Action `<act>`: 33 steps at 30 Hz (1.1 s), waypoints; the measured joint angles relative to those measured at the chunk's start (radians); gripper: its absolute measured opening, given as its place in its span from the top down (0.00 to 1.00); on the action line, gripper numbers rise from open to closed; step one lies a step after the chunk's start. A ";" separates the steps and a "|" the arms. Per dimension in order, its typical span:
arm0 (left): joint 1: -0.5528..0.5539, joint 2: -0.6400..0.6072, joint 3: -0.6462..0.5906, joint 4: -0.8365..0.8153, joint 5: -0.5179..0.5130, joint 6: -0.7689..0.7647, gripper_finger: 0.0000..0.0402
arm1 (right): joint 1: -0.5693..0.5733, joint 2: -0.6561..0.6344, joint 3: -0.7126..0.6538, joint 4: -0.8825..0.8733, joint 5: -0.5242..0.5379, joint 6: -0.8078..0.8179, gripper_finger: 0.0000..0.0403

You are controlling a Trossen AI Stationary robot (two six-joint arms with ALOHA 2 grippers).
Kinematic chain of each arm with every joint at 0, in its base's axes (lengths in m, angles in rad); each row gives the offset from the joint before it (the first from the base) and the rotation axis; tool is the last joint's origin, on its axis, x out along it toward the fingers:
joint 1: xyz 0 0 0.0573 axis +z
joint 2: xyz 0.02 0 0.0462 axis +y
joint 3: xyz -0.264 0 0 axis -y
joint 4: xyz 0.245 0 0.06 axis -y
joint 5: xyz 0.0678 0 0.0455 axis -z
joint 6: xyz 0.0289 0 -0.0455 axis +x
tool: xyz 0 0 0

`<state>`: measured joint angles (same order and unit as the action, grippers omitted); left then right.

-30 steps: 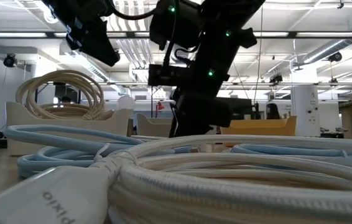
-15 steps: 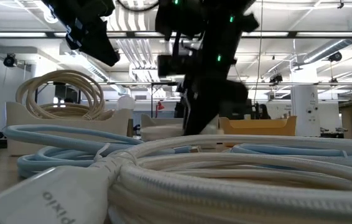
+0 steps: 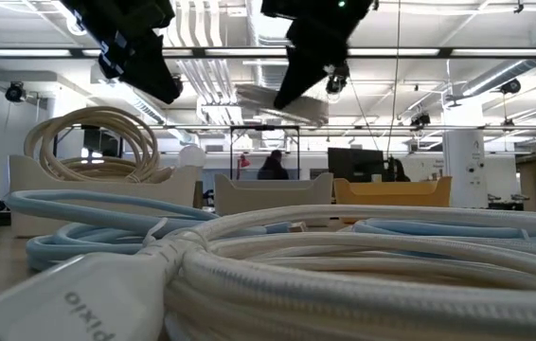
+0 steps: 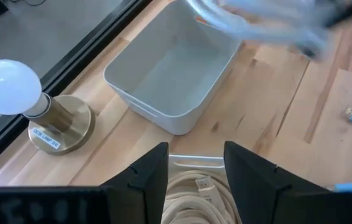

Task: Sort HDMI cables
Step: Put the top white HDMI cable into the gray bin

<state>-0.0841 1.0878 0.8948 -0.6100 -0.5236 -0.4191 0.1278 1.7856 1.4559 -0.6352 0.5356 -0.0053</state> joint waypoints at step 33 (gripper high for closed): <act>0.000 0.000 0.000 0.019 -0.012 0.000 0.60 | -0.211 0.297 -0.003 0.217 0.045 -0.025 0.69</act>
<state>-0.0841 1.0878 0.8951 -0.5907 -0.5359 -0.4188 -0.0831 2.0827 1.4528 -0.4187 0.5804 -0.0299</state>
